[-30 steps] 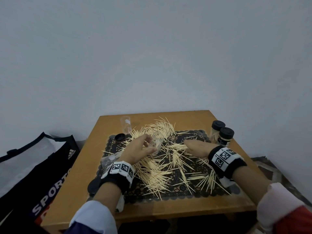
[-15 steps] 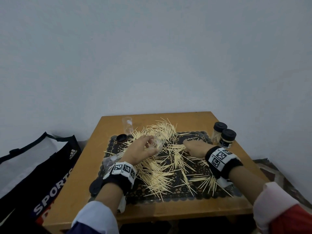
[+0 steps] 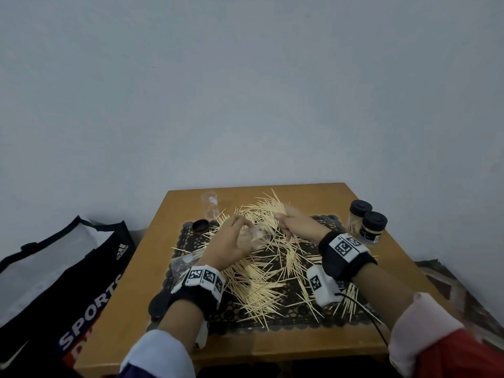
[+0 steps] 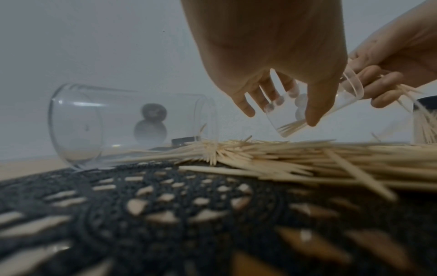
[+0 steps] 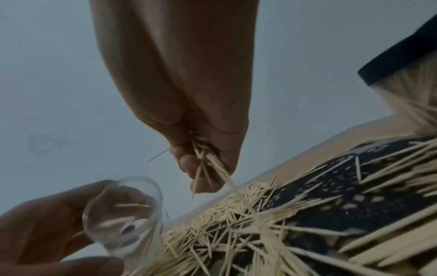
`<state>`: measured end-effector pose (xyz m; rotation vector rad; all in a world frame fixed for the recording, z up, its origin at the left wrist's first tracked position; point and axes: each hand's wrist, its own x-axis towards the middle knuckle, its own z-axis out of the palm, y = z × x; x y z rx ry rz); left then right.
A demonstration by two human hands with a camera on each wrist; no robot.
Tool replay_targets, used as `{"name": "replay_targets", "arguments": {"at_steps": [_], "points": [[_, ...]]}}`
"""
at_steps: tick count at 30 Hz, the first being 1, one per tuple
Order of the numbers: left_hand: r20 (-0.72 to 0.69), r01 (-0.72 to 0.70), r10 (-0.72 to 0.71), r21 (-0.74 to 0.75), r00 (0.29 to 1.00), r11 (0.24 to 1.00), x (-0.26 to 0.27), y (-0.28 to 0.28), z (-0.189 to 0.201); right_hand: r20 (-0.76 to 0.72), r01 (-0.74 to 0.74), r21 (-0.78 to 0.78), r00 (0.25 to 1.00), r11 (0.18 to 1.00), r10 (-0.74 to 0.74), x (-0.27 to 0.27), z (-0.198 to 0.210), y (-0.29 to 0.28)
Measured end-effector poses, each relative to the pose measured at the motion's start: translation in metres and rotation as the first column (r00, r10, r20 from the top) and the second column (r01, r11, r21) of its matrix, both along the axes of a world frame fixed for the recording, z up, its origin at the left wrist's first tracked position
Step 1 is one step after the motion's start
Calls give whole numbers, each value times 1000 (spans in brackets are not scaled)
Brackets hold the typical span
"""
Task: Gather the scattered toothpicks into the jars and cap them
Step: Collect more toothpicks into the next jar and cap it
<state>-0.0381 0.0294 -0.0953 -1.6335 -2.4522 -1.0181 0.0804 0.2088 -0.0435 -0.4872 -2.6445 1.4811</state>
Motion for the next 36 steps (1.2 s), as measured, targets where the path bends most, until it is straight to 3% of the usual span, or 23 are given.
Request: {"name": "replay_targets", "arguments": {"at_steps": [6,9,13,18,29,33,36], "points": [[-93,-37,40,33,995,999,1,1,0,-39,51,-84,998,995,-55,-15,-9,-6],[-115,-52,57,44,992,998,1,1,0,-128,114,-157,983,981,-135,-20,-9,-9],[-54,-60,61,17,997,998,1,2,0,-333,138,-453,890,881,-311,-25,-3,-13],[-34,-38,38,-18,999,999,0,3,-2,-427,53,-680,783,732,-453,-27,8,-21],[44,-61,59,42,997,997,0,5,-3,-391,146,-580,813,801,-432,-37,-19,-50],[51,-67,64,59,997,996,1,4,-2,-432,113,-478,834,871,-345,-34,-22,-53],[44,-74,70,80,997,994,4,3,2,-417,94,-467,853,879,-313,-31,-24,-53]]}}
